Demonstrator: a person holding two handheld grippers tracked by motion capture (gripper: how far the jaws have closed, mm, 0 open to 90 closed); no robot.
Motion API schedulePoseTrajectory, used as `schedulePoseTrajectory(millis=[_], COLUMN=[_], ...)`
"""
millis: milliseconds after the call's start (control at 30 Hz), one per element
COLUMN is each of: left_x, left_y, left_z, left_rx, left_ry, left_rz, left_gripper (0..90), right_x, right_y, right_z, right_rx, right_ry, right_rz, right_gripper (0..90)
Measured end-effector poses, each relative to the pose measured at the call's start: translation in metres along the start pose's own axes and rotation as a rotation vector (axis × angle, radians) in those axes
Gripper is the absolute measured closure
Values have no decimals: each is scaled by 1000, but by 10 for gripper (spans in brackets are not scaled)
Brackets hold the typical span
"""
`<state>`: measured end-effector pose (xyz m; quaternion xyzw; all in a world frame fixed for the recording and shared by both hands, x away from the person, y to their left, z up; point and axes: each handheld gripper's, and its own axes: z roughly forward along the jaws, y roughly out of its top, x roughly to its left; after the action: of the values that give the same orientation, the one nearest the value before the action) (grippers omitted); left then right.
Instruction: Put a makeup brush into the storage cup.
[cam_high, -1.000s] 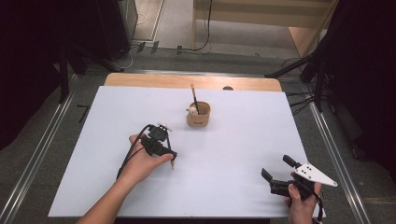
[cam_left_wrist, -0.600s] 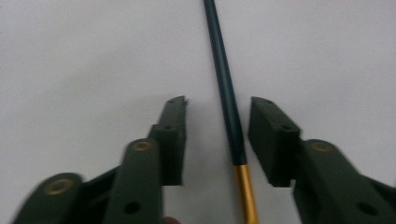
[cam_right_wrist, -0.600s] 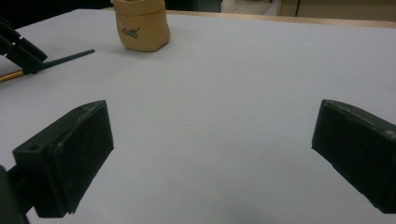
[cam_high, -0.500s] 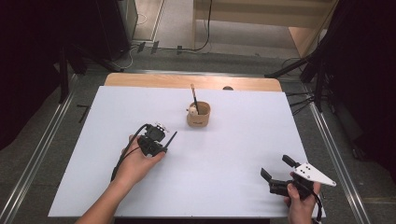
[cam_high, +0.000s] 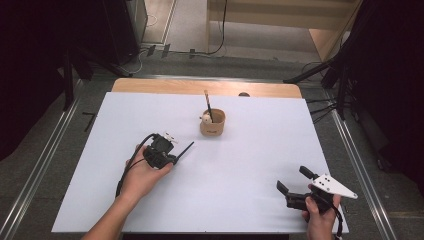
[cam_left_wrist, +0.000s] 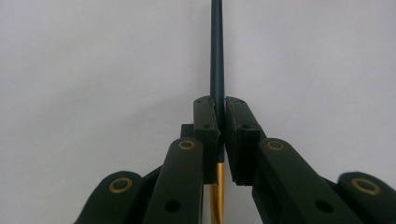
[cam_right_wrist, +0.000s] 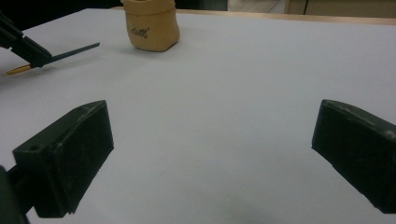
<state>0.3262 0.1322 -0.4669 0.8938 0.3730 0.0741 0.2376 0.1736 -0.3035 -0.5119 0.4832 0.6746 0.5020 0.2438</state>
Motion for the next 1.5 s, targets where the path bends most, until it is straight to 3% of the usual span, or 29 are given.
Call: schedulePoseTrajectory(millis=[100,467,833,900,1500], left_x=[0,-2,-9,-12,-22], left_y=[-5,-27,-33,-34,-33], left_z=[-8,-29,-38,-39,-38], left_rx=[-65,-267,-413,-424,-529], left_ry=[-37,-102,-140,-120,-166], left_rz=[-14,-53,-17,-5,18], left_gripper=[842,843,843,843,843], right_x=[4,18,45,49,89], right_y=[3,17,42,46,76], right_z=[1,12,35,39,68], right_rx=[0,14,4,-1,-31], right_ry=[6,29,70,76,155], right_rz=[-2,-16,-27,-31,-42], right_gripper=[0,0,0,0,0])
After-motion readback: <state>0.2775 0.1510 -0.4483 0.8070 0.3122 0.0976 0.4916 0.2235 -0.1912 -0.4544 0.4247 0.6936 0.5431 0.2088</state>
